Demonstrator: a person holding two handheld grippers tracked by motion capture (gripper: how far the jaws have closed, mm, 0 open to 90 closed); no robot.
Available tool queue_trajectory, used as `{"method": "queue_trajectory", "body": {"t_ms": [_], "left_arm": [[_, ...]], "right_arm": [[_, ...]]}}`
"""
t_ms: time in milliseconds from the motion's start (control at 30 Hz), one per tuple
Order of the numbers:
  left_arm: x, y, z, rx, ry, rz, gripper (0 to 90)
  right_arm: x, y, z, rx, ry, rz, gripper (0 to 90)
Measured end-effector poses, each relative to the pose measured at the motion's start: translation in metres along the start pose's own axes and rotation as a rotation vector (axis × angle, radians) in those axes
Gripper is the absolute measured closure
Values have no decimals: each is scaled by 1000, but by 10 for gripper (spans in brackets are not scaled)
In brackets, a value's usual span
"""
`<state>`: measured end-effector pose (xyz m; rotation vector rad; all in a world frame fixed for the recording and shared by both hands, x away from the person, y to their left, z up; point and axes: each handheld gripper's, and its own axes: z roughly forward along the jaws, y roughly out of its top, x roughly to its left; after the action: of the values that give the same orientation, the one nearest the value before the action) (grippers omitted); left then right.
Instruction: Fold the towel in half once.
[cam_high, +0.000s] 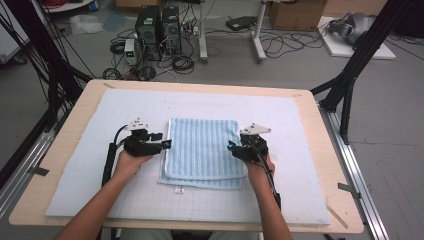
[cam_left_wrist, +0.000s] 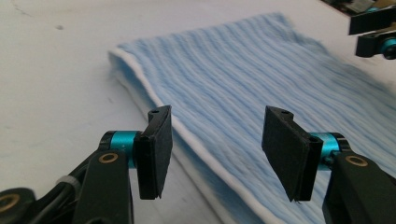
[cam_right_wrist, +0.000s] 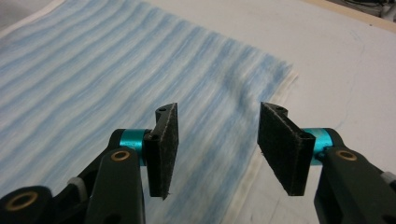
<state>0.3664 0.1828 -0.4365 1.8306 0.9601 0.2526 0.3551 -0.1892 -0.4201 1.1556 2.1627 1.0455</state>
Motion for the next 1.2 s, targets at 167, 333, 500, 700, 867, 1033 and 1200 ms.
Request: {"method": "queue_trajectory", "body": {"t_ms": [167,333,500,700,867,1033,1200], "left_arm": [[-14,-13,-16,-4,-21,-3,433],[-24,-27,-25,23,-28,-8,363],[-36,-34,-29,38,-55,-3,357],[-48,-38,-24,86,-89,28,451],[-52,-40,-18,125,-74,40,522],[-55,-42,-16,121,-40,51,771],[-53,-41,-21,82,-46,52,836]], "right_arm": [[9,-19,-16,5,3,1,481],[18,-38,-32,5,9,6,479],[21,-46,-45,0,15,17,444],[20,-52,-56,3,45,28,436],[21,-57,-60,28,61,4,438],[18,-62,-61,36,78,20,444],[18,-64,-63,41,95,21,464]]}}
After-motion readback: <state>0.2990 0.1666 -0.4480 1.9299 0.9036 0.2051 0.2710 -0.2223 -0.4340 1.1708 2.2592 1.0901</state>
